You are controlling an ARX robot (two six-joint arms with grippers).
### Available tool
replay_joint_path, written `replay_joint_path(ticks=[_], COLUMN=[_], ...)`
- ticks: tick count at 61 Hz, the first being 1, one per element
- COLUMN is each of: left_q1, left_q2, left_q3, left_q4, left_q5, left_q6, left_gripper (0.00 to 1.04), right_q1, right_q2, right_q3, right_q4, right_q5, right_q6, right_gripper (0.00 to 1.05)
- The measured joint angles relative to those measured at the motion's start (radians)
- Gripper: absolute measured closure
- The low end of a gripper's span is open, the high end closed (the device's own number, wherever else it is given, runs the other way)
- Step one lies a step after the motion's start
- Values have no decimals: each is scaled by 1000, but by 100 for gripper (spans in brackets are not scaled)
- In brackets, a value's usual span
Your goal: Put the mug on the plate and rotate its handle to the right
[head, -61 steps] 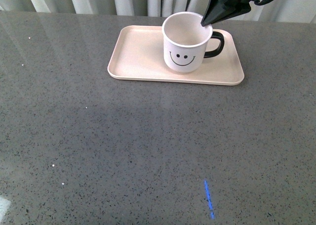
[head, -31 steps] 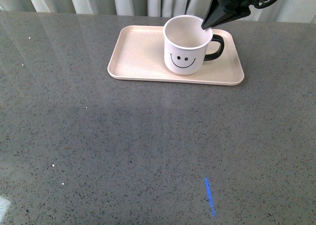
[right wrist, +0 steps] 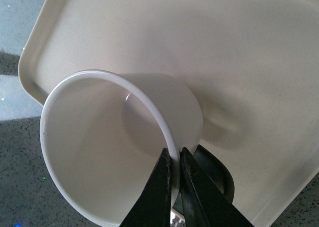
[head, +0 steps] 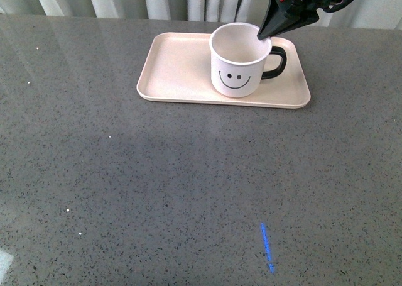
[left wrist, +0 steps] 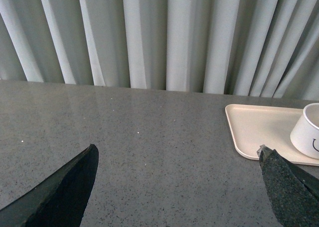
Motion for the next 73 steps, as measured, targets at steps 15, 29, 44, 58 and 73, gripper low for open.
replay_joint_path(ticks=[15,29,44,58,73], left_q1=[0,0,0,0,0], left_q2=[0,0,0,0,0], left_q3=[0,0,0,0,0], left_q4=[0,0,0,0,0], left_q5=[0,0,0,0,0], left_q6=[0,0,0,0,0], left_gripper=[9,9,9,9,9], right_q1=[6,2,-23,-48,-31], right_q2=[31,120,122,-98,-452], right_q3=[50,211,267,-21,-829], right_q4=[-14,-75,-55,192,1391], right_q5=[13,25,-53,-150,359], right_q6=[-1,-8,15,16,179], right_gripper=[74,35,9,9,47])
